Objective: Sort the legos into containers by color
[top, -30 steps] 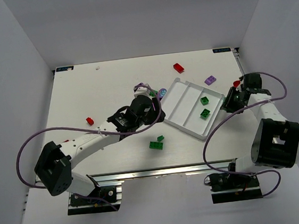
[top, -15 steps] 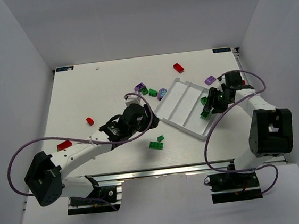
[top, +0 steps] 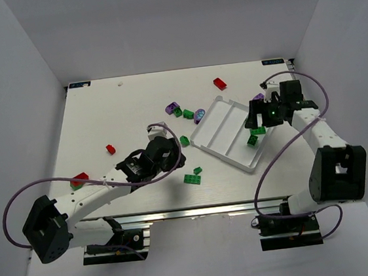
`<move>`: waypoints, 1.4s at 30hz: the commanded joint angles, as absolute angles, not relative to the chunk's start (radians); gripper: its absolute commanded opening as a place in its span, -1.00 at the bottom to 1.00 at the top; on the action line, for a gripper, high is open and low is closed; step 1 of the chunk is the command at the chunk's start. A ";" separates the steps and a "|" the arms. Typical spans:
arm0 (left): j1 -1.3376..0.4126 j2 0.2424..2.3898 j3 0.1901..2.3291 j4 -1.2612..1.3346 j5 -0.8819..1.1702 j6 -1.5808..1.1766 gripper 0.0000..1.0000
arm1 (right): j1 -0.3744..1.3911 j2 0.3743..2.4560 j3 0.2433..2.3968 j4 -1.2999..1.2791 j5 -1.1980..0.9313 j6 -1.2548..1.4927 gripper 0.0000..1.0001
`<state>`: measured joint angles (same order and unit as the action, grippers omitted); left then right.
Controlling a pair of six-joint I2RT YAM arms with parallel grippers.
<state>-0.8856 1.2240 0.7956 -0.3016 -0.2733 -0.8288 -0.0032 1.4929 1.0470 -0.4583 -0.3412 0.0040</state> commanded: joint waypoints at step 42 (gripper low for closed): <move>-0.861 1.004 0.830 -0.520 -0.455 -1.086 -0.08 | 0.650 1.523 1.070 -0.716 -0.657 -1.456 0.39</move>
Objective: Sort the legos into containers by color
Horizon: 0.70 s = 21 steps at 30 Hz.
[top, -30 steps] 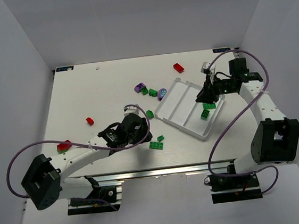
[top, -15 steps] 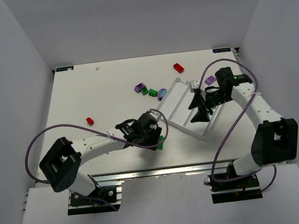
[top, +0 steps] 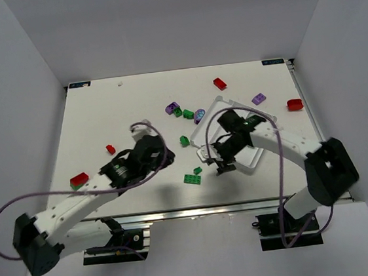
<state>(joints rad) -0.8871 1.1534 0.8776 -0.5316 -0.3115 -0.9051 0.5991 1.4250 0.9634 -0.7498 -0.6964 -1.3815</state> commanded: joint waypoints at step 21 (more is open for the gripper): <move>-0.847 0.753 0.667 -0.655 -0.542 -1.519 0.26 | 0.753 1.873 1.262 -0.710 -0.565 -1.425 0.04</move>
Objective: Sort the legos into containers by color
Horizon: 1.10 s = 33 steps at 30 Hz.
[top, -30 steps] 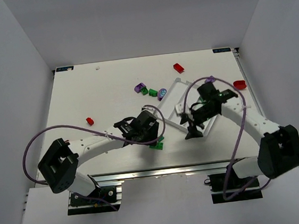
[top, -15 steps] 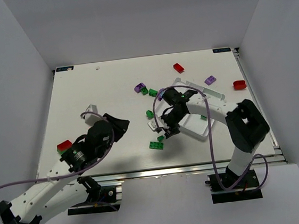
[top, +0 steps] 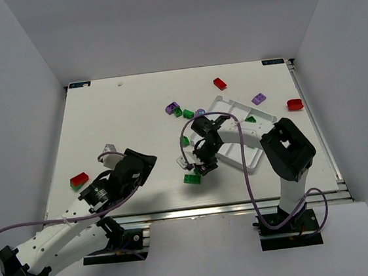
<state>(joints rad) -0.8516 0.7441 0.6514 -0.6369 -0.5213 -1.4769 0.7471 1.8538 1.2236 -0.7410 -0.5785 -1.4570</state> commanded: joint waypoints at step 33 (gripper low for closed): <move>-0.845 1.130 0.672 -0.497 -0.169 -1.904 0.19 | 0.592 1.455 1.180 -0.610 -0.585 -1.008 -0.89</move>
